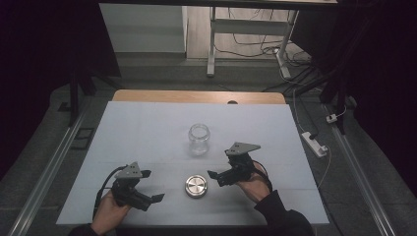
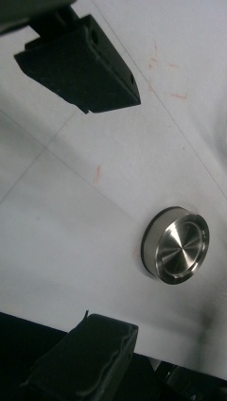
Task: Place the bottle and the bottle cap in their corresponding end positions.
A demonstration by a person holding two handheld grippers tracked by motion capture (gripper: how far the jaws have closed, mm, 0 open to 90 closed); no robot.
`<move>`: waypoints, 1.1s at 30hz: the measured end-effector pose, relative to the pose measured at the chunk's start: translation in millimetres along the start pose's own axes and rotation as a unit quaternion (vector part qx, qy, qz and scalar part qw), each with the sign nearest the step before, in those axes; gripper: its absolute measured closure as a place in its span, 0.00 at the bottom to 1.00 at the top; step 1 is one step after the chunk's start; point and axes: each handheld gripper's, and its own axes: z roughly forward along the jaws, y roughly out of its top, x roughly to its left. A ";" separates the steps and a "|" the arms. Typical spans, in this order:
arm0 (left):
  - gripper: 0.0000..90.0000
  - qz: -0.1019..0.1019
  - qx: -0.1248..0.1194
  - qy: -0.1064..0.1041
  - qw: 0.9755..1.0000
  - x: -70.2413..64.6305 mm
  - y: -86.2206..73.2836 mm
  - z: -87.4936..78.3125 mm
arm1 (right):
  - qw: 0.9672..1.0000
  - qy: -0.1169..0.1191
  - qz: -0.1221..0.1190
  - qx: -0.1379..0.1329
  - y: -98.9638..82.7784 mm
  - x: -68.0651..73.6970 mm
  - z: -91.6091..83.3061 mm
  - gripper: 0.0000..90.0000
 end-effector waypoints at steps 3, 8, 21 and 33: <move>0.00 -0.004 -0.003 0.004 1.000 -0.1 -4.1 -4.3 | 1.000 -0.003 0.007 -0.003 -6.4 -1.9 -6.0 0.00; 0.00 -0.014 -0.006 0.011 1.000 0.6 -12.5 -13.1 | 1.000 -0.017 0.001 -0.006 -15.2 -2.1 -17.9 0.00; 0.00 -0.045 -0.021 0.043 0.998 3.9 -37.0 -40.5 | 0.999 -0.037 0.004 -0.006 -33.6 -3.8 -47.1 0.00; 0.00 -0.084 -0.042 0.068 0.993 8.0 -60.8 -65.1 | 0.997 -0.064 0.030 0.004 -57.1 -5.4 -76.1 0.00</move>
